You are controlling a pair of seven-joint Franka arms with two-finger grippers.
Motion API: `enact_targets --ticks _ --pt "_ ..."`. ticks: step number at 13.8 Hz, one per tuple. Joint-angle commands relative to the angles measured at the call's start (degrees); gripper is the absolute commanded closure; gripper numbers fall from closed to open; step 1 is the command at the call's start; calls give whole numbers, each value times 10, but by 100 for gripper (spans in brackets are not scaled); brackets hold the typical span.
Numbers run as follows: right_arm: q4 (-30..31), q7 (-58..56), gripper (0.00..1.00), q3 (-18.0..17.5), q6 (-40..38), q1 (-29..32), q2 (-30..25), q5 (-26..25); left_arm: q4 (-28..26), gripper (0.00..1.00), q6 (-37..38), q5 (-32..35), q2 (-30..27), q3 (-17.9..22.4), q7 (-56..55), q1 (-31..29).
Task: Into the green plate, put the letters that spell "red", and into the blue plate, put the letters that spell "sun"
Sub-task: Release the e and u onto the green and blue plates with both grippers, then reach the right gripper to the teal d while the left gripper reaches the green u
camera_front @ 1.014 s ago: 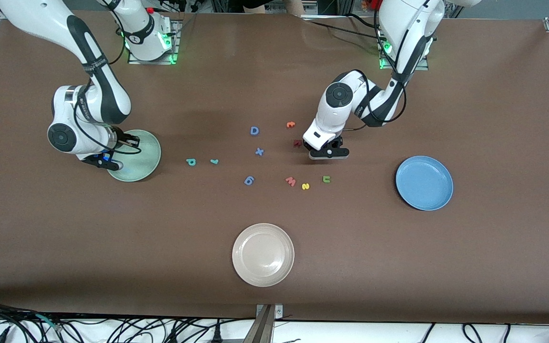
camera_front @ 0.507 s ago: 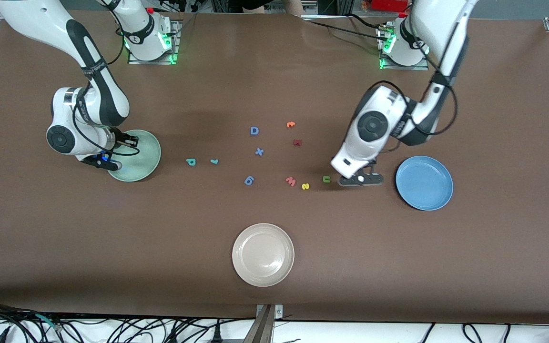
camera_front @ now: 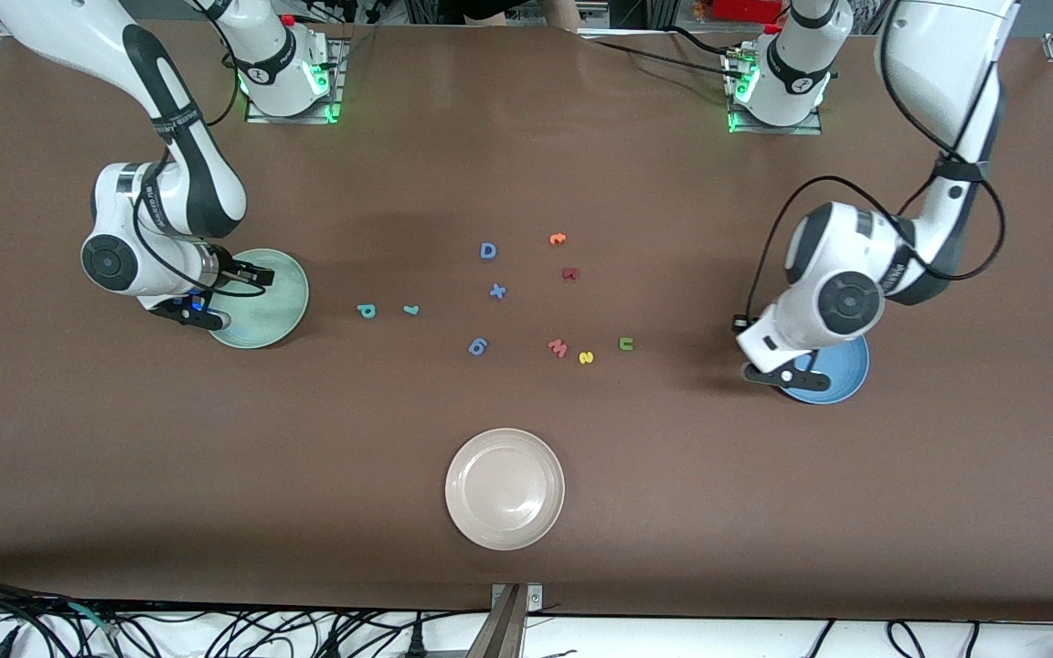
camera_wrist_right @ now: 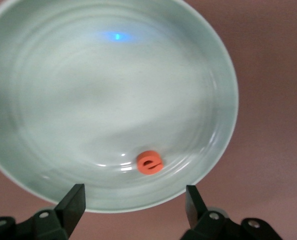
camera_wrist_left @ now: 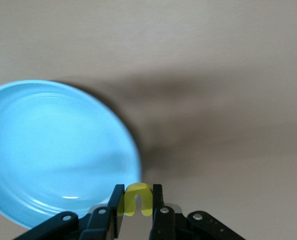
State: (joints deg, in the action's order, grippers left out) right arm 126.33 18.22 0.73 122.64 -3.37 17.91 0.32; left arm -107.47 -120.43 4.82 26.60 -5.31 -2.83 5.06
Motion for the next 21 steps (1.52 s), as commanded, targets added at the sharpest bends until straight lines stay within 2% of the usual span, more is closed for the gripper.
enact_targets --ticks 1,2,3,4,5,7,9,12,14,17,21 --pt "-27 63 10 -40 -26 -1 -10 9 4 93 15 5 -4 -7 82 -51" --pt "-41 97 10 -58 -30 -1 -9 9 8 92 13 4 -1 -7 105 -68" --pt "-57 135 10 -73 -31 -2 -9 9 18 70 13 4 5 -8 114 -73" --pt "-74 172 10 -86 -31 -5 -4 9 22 16 13 5 9 -8 118 -70" --pt "-90 222 7 -99 -30 -8 -2 9 26 0 13 5 10 -8 117 -65" --pt "-113 334 5 -116 -26 -23 18 8 28 0 13 3 9 -9 111 -65" --pt "-143 430 2 -116 -24 -39 46 8 28 0 13 3 8 -15 110 -64" --pt "-171 537 2 -116 -3 -63 84 7 48 0 13 -52 9 -36 82 -55" --pt "-171 605 2 -116 40 -74 106 6 49 0 -2 -63 9 -52 23 -29" --pt "-167 625 2 -115 52 -86 123 0 39 0 -104 -64 30 -58 -64 41" --pt "-142 652 2 -114 85 -87 129 0 39 0 -153 -61 51 -57 -96 102"
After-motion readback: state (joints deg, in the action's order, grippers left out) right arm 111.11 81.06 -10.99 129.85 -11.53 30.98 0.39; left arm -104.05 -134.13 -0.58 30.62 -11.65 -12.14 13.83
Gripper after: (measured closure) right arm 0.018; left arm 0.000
